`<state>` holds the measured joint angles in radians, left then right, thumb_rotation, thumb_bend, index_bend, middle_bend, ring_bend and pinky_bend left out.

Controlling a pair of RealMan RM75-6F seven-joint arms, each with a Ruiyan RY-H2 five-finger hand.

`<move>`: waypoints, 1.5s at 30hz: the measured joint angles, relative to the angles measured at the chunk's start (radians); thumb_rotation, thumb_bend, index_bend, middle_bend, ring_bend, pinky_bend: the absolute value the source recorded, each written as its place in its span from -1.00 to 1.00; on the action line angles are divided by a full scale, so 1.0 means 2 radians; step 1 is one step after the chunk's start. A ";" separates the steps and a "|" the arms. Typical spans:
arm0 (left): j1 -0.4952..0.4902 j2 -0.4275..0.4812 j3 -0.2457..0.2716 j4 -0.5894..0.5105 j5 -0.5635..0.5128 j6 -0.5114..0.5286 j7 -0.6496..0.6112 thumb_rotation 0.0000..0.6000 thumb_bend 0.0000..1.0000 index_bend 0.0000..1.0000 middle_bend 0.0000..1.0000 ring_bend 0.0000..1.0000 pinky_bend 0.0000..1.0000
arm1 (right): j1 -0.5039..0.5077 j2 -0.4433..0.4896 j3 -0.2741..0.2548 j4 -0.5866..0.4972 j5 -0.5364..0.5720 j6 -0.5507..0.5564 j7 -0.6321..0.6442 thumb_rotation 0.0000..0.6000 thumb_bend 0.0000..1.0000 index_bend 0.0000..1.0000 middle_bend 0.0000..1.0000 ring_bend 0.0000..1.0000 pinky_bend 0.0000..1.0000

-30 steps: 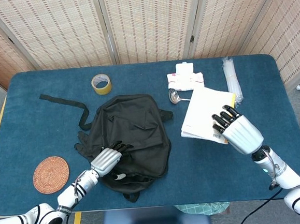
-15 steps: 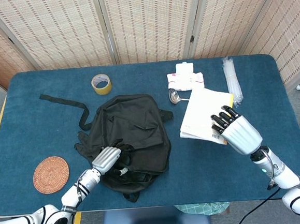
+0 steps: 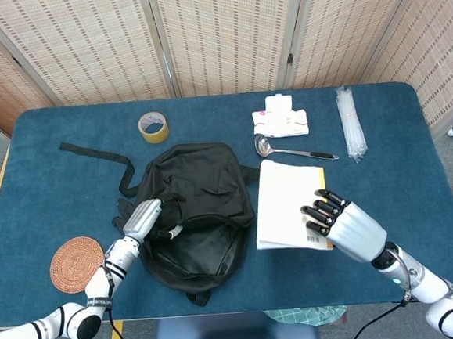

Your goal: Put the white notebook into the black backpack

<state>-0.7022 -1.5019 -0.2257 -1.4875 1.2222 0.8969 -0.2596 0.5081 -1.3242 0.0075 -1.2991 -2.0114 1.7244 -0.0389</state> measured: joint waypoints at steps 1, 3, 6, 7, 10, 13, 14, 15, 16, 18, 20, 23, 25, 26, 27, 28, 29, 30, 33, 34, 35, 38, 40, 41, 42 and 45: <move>-0.002 0.001 -0.005 0.001 -0.010 -0.003 0.000 1.00 -0.03 0.37 -0.37 -0.45 -0.84 | 0.000 0.000 -0.002 -0.003 -0.007 0.004 0.002 1.00 0.09 0.54 -0.03 0.04 -0.27; -0.007 0.002 -0.017 0.005 -0.033 -0.010 0.002 1.00 -0.03 0.36 -0.37 -0.46 -0.84 | 0.001 -0.001 -0.006 -0.013 -0.024 0.012 0.005 1.00 0.10 0.54 -0.03 0.04 -0.27; -0.019 0.004 -0.034 0.012 -0.069 -0.025 0.009 1.00 -0.03 0.36 -0.37 -0.46 -0.84 | 0.002 -0.001 -0.009 -0.027 -0.043 0.023 0.007 1.00 0.10 0.54 -0.03 0.04 -0.27; -0.023 0.004 -0.039 0.014 -0.080 -0.030 0.012 1.00 -0.03 0.36 -0.37 -0.46 -0.84 | 0.003 -0.002 -0.010 -0.031 -0.048 0.024 0.008 1.00 0.09 0.54 -0.03 0.04 -0.26; -0.039 0.005 -0.054 0.025 -0.116 -0.049 0.023 1.00 -0.03 0.36 -0.37 -0.46 -0.84 | 0.007 -0.005 -0.011 -0.042 -0.062 0.026 0.010 1.00 0.09 0.54 -0.03 0.03 -0.26; -0.060 0.004 -0.066 0.041 -0.149 -0.068 0.040 1.00 -0.03 0.36 -0.37 -0.46 -0.84 | 0.012 -0.010 -0.013 -0.050 -0.072 0.020 0.012 1.00 0.10 0.54 -0.03 0.03 -0.26; -0.069 0.004 -0.069 0.048 -0.161 -0.074 0.049 1.00 -0.03 0.36 -0.37 -0.46 -0.85 | 0.014 -0.012 -0.013 -0.052 -0.074 0.016 0.013 1.00 0.10 0.54 -0.03 0.03 -0.26; -0.076 0.003 -0.071 0.054 -0.169 -0.079 0.056 1.00 -0.03 0.35 -0.37 -0.47 -0.85 | 0.017 -0.015 -0.014 -0.053 -0.076 0.011 0.015 1.00 0.10 0.54 -0.02 0.03 -0.26; -0.083 0.003 -0.073 0.059 -0.177 -0.084 0.063 1.00 -0.03 0.35 -0.37 -0.47 -0.85 | 0.019 -0.017 -0.015 -0.054 -0.078 0.006 0.016 1.00 0.10 0.54 -0.02 0.03 -0.26; -0.097 0.002 -0.077 0.070 -0.196 -0.092 0.078 1.00 -0.03 0.35 -0.37 -0.48 -0.85 | 0.025 -0.023 -0.017 -0.055 -0.080 -0.007 0.020 1.00 0.10 0.54 -0.02 0.02 -0.26; -0.109 0.000 -0.078 0.081 -0.214 -0.099 0.091 1.00 -0.03 0.35 -0.37 -0.48 -0.85 | 0.031 -0.031 -0.019 -0.055 -0.081 -0.020 0.025 1.00 0.10 0.54 -0.02 0.02 -0.25; -0.127 -0.004 -0.078 0.099 -0.240 -0.110 0.111 1.00 -0.03 0.35 -0.37 -0.48 -0.85 | 0.042 -0.047 -0.021 -0.050 -0.082 -0.040 0.035 1.00 0.10 0.54 -0.02 0.02 -0.24; -0.138 -0.008 -0.077 0.110 -0.255 -0.115 0.122 1.00 -0.03 0.35 -0.37 -0.49 -0.86 | 0.050 -0.060 -0.022 -0.042 -0.081 -0.055 0.043 1.00 0.10 0.54 -0.02 0.02 -0.24; -0.144 -0.010 -0.077 0.117 -0.264 -0.119 0.129 1.00 -0.03 0.35 -0.37 -0.49 -0.86 | 0.054 -0.066 -0.022 -0.038 -0.080 -0.061 0.047 1.00 0.10 0.54 -0.02 0.03 -0.24; -0.148 -0.011 -0.076 0.121 -0.271 -0.121 0.132 1.00 -0.03 0.35 -0.37 -0.49 -0.86 | 0.058 -0.074 -0.022 -0.032 -0.078 -0.068 0.052 1.00 0.10 0.54 -0.02 0.04 -0.24; -0.152 -0.013 -0.076 0.125 -0.278 -0.123 0.135 1.00 -0.03 0.35 -0.37 -0.49 -0.86 | 0.062 -0.080 -0.022 -0.026 -0.076 -0.073 0.056 1.00 0.10 0.54 -0.02 0.04 -0.24; -0.157 -0.015 -0.076 0.128 -0.286 -0.125 0.137 1.00 -0.03 0.35 -0.37 -0.49 -0.86 | 0.066 -0.087 -0.021 -0.020 -0.074 -0.077 0.060 1.00 0.10 0.54 -0.02 0.05 -0.24; -0.160 -0.017 -0.076 0.130 -0.291 -0.126 0.139 1.00 -0.03 0.35 -0.37 -0.49 -0.86 | 0.070 -0.096 -0.020 -0.011 -0.071 -0.083 0.064 1.00 0.10 0.54 -0.02 0.05 -0.24; -0.167 -0.020 -0.076 0.134 -0.304 -0.126 0.142 1.00 -0.03 0.35 -0.37 -0.49 -0.86 | 0.081 -0.121 -0.016 0.017 -0.062 -0.095 0.078 1.00 0.10 0.54 -0.01 0.06 -0.23; -0.168 -0.021 -0.075 0.134 -0.307 -0.126 0.143 1.00 -0.03 0.35 -0.37 -0.49 -0.86 | 0.085 -0.128 -0.015 0.026 -0.059 -0.099 0.082 1.00 0.10 0.54 -0.01 0.06 -0.23; -0.169 -0.021 -0.074 0.135 -0.309 -0.126 0.145 1.00 -0.03 0.35 -0.37 -0.49 -0.86 | 0.089 -0.136 -0.013 0.035 -0.058 -0.102 0.086 1.00 0.10 0.54 -0.01 0.06 -0.23; -0.171 -0.021 -0.073 0.135 -0.314 -0.127 0.145 1.00 -0.03 0.35 -0.37 -0.49 -0.86 | 0.104 -0.161 -0.011 0.069 -0.052 -0.115 0.098 1.00 0.10 0.54 -0.01 0.06 -0.23; -0.172 -0.021 -0.073 0.136 -0.317 -0.128 0.145 1.00 -0.03 0.35 -0.37 -0.49 -0.86 | 0.114 -0.179 -0.010 0.094 -0.049 -0.123 0.107 1.00 0.10 0.54 0.00 0.06 -0.23; -0.172 -0.020 -0.073 0.136 -0.318 -0.128 0.145 1.00 -0.03 0.35 -0.37 -0.49 -0.86 | 0.119 -0.186 -0.010 0.105 -0.047 -0.127 0.111 1.00 0.10 0.54 0.00 0.06 -0.23; -0.173 -0.020 -0.072 0.136 -0.319 -0.128 0.145 1.00 -0.03 0.35 -0.37 -0.49 -0.86 | 0.124 -0.197 -0.009 0.120 -0.045 -0.130 0.116 1.00 0.10 0.54 0.00 0.06 -0.23; -0.174 -0.019 -0.071 0.137 -0.324 -0.129 0.146 1.00 -0.03 0.35 -0.37 -0.50 -0.86 | 0.137 -0.222 -0.009 0.160 -0.038 -0.140 0.127 1.00 0.10 0.54 0.00 0.07 -0.23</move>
<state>-1.0502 -1.5400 -0.3674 -1.2140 0.5749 0.6392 0.0318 0.7820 -1.7690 -0.0096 -0.9791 -2.0883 1.4453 0.2156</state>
